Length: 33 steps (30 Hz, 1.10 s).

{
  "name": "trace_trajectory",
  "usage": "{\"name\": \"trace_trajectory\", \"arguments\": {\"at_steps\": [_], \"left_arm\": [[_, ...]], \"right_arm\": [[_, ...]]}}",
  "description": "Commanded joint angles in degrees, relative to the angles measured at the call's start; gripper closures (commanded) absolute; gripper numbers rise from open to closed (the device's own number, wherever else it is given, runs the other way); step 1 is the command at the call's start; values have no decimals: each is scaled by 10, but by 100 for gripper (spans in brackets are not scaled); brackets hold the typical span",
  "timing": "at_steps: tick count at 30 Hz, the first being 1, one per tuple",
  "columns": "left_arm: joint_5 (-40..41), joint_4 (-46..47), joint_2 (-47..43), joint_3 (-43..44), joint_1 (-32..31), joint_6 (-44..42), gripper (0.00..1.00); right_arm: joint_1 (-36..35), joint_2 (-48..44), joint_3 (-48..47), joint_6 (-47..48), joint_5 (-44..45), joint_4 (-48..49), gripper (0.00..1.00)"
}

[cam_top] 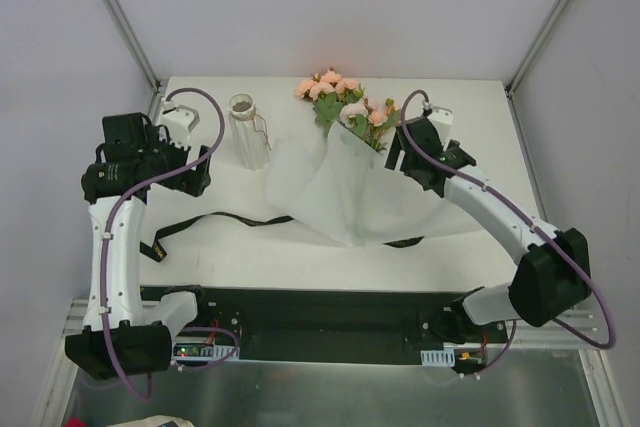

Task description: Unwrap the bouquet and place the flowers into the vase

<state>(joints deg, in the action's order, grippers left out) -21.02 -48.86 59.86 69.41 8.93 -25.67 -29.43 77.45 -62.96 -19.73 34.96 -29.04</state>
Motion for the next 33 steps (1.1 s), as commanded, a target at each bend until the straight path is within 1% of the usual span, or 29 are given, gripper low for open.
{"name": "trace_trajectory", "arguments": {"at_steps": [1,2,4,5,6,8,11,12,14,15,17,18,20,21,23,24,28,33], "left_arm": [[-70,-43,-4,92,-12,12,1],[-82,-62,1,108,-22,15,1],[-97,-79,22,154,-51,19,1],[-92,-84,28,166,-102,21,1],[-77,-86,39,175,-129,23,1],[-76,-85,55,199,-199,32,1],[-80,-84,119,226,-257,37,1],[-76,-79,162,230,-288,37,1],[-81,-50,212,240,-302,44,1],[-89,-43,267,261,-306,50,1],[-110,-30,328,294,-308,66,1],[-115,-26,386,309,-311,69,1],[-119,-23,443,362,-318,73,1],[-119,-23,491,394,-320,74,1],[-108,-20,548,422,-324,76,3],[-104,-19,564,443,-324,77,4],[-102,-8,626,482,-323,98,8],[-92,7,685,534,-323,101,9]], "right_arm": [[24,49,-82,46,-150,78,4],[45,61,-89,55,-206,88,4],[72,108,-121,83,-265,96,4],[97,124,-129,97,-332,100,4],[108,139,-149,106,-356,96,4],[135,159,-153,130,-413,99,2],[146,129,-120,145,-444,134,2],[146,119,-113,150,-445,146,2],[146,93,-103,159,-439,145,2],[147,84,-100,163,-436,144,2],[148,56,-89,168,-430,143,2],[148,46,-85,167,-428,144,2],[150,13,-68,168,-425,146,2],[150,2,-64,168,-421,148,1],[155,-26,-57,167,-409,150,1],[155,-34,-52,163,-406,149,1],[163,-68,-47,157,-403,156,4],[165,-78,-41,144,-418,176,5]]}}
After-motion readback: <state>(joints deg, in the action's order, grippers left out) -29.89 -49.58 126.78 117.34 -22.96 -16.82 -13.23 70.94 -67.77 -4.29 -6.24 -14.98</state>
